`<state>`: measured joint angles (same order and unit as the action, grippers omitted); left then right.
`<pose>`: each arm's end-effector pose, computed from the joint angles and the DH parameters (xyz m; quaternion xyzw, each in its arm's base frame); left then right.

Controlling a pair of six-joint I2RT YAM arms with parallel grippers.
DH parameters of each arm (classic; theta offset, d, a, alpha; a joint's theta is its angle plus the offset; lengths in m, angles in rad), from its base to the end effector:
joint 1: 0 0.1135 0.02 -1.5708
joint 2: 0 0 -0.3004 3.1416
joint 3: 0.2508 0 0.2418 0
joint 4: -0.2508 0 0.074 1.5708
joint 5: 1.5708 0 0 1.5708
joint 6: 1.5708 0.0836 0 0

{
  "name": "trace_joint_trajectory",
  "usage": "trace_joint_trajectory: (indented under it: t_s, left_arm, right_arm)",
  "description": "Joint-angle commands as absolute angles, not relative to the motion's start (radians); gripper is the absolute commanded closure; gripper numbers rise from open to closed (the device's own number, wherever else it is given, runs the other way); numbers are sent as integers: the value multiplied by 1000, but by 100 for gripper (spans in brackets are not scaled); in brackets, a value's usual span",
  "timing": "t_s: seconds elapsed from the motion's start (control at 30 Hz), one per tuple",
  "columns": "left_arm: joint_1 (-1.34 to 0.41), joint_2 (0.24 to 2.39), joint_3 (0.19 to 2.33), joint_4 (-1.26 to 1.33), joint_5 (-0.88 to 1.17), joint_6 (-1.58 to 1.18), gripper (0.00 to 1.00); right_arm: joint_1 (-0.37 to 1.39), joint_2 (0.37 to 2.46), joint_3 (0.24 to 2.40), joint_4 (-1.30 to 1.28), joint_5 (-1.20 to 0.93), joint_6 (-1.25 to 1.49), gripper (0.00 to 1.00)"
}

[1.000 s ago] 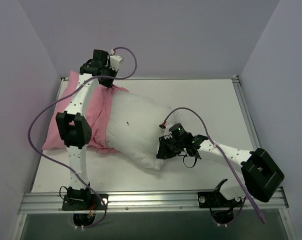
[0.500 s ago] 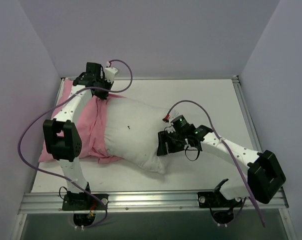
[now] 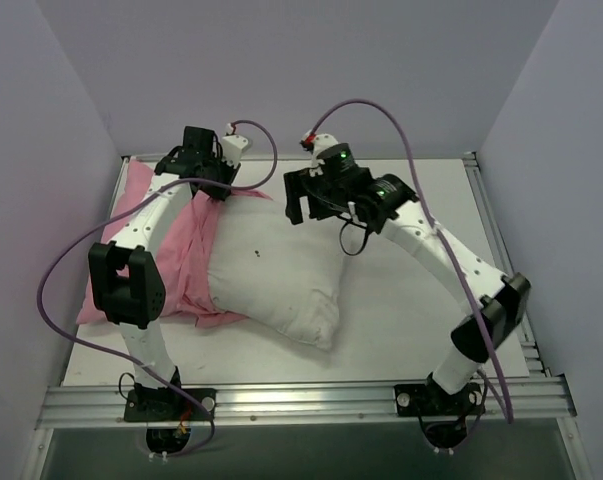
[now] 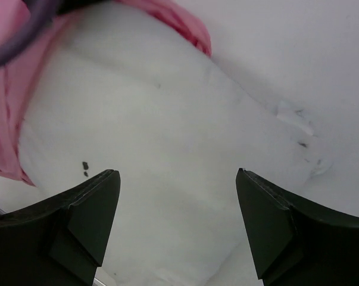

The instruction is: Remove the pillowcase from the pillow

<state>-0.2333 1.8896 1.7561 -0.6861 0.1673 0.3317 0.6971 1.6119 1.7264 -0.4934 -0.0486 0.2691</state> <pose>0.4454 -0.1201 0.3127 0.2879 0.8817 -0.0597 0.3689 0.3075 0.2628 0.4418 -0.1890 0.8056 0.2785 0.4876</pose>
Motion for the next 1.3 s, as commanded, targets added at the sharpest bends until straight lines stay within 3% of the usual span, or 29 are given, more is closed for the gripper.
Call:
trace_joint_trajectory:
  t_s: [0.0,0.07,0.17,0.27,0.3,0.33,0.37,0.4,0.47,0.6,0.67,0.77,1.0,1.27]
  left_arm:
    - [-238,1871,1792,-686,169,319,98]
    - [-238,1870,1793,-690,164,319,97]
    - [-236,1870,1812,-715,167,313,86]
    - [-224,1864,1870,-787,198,298,50]
    - [-218,1862,1894,-852,231,293,29]
    - [-210,1859,1952,-897,251,290,18]
    - [-201,1856,1985,-941,273,287,1]
    - [-172,1845,2017,-992,323,287,6]
    - [-118,1804,2095,-1136,379,294,6]
    - [116,1677,2070,-1346,479,403,6]
    - [214,1608,1916,-1379,405,522,6]
    - [284,1473,1637,-1394,290,667,6]
    - [402,1347,1268,-1271,270,845,6]
    - [402,1450,1200,-1175,292,806,6]
  right_arm:
    - [753,1770,1689,-580,-18,258,20]
    - [772,1814,1657,-583,-6,258,21]
    - [784,1890,1566,-598,-3,258,23]
    - [776,1934,1471,-575,43,253,27]
    - [772,1959,1460,-572,75,250,31]
    - [766,1970,1447,-571,90,247,35]
    - [752,1983,1445,-569,107,245,48]
    - [744,2003,1443,-569,132,244,53]
    - [723,2020,1439,-560,153,239,62]
    - [669,2066,1430,-571,201,219,62]
    - [635,2077,1411,-583,242,210,62]
    - [560,2071,1387,-577,250,187,62]
    - [506,1996,1429,-572,247,103,57]
    - [495,2077,1554,-580,242,52,61]
